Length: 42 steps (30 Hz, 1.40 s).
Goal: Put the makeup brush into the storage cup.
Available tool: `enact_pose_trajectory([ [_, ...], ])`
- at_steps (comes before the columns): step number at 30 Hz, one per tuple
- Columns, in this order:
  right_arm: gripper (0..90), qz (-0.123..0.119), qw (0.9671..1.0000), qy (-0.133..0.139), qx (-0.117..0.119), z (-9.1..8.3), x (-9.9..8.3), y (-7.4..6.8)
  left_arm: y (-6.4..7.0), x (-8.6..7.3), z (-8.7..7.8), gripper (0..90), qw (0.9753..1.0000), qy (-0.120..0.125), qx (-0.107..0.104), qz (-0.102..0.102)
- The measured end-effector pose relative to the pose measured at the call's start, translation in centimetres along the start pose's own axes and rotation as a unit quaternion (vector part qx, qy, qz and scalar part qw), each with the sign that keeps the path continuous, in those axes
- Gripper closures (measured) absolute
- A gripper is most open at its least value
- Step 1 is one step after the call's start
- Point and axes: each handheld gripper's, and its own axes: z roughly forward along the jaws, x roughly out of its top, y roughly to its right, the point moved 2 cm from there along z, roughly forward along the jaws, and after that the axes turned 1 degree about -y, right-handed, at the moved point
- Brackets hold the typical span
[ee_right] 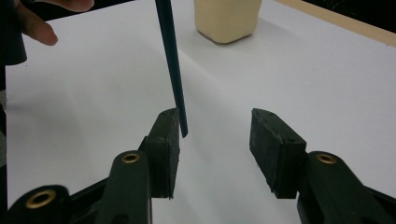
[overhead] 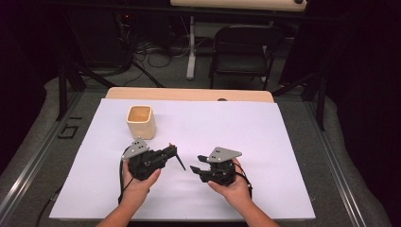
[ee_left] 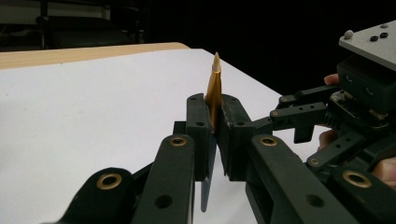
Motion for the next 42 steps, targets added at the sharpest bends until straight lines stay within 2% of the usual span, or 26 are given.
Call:
enact_pose_trajectory([
  [11, 48.0, 0.005, 0.9999, -0.008, -0.007, -0.2, -0.2, 0.3, -0.2, -0.1, -0.2, 83.7, 0.9997, -0.011, 0.018, 0.012],
  [19, 35.7, 0.012, 0.9995, -0.018, -0.025, -0.6, -0.8, 0.8, -0.6, 0.0, -0.7, 83.7, 0.9992, -0.013, 0.033, 0.017],
  [26, 29.9, 0.003, 0.9991, -0.021, -0.036, -0.8, -0.9, 0.9, -0.9, 0.0, -1.0, 83.7, 0.9987, -0.018, 0.044, 0.019],
  [34, 28.4, 0.0, 0.9989, -0.024, -0.04, -0.8, -1.1, 1.0, -1.2, 0.0, -1.3, 83.7, 0.9979, -0.021, 0.056, 0.024],
  [42, 28.4, 0.003, 0.9988, -0.022, -0.043, -0.9, -1.2, 1.2, -1.4, 0.1, -1.7, 83.7, 0.9962, -0.028, 0.076, 0.032],
])
